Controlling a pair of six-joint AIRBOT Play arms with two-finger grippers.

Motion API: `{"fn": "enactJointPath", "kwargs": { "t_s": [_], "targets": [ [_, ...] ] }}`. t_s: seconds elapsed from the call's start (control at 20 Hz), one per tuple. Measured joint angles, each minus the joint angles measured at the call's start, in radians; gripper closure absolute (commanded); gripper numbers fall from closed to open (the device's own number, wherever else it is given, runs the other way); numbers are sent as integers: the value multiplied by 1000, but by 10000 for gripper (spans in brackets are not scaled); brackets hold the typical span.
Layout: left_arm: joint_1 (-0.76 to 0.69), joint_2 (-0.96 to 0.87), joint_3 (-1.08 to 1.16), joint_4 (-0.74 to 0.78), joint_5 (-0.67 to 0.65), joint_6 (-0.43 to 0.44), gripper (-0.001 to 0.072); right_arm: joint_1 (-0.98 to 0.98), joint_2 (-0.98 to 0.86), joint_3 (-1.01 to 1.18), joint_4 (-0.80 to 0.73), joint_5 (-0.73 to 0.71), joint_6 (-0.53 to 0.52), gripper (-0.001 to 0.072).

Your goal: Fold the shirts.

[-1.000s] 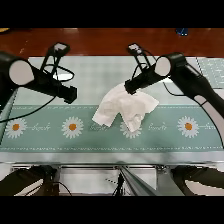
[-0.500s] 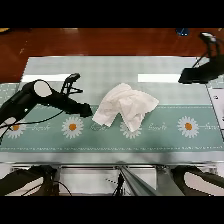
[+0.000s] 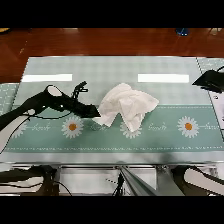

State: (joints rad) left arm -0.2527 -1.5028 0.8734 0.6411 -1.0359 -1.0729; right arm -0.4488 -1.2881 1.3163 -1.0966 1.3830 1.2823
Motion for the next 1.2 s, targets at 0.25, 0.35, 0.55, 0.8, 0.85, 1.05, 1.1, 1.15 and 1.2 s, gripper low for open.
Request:
{"fn": "enactJointPath", "kwargs": {
  "t_s": [0.25,0.35,0.55,0.8,0.85,1.05,1.1,1.15,1.2],
  "targets": [
    [-5,-45,0,-89,2,35,679,-14,0,-52,11,-3,-14,228],
    [-6,-50,5,-105,-13,40,679,-16,0,-127,41,-28,-19,154],
    [-6,-53,15,-115,-38,46,679,-16,0,-335,182,-135,-55,153],
    [-6,-55,23,-120,-56,46,679,-16,0,-538,360,-279,-126,153],
    [-6,-55,24,-121,-56,47,679,-16,0,-565,388,-301,-138,153],
    [-5,-55,24,-121,-66,48,679,20,-16,-636,497,-372,-185,141],
    [-5,-55,24,-121,-68,48,679,47,-25,-643,523,-386,-194,118],
    [-5,-55,24,-121,-69,48,679,82,-35,-650,546,-405,-202,118],
    [-6,-55,25,-121,-71,48,679,116,-44,-653,570,-420,-207,117]
  ]
}}
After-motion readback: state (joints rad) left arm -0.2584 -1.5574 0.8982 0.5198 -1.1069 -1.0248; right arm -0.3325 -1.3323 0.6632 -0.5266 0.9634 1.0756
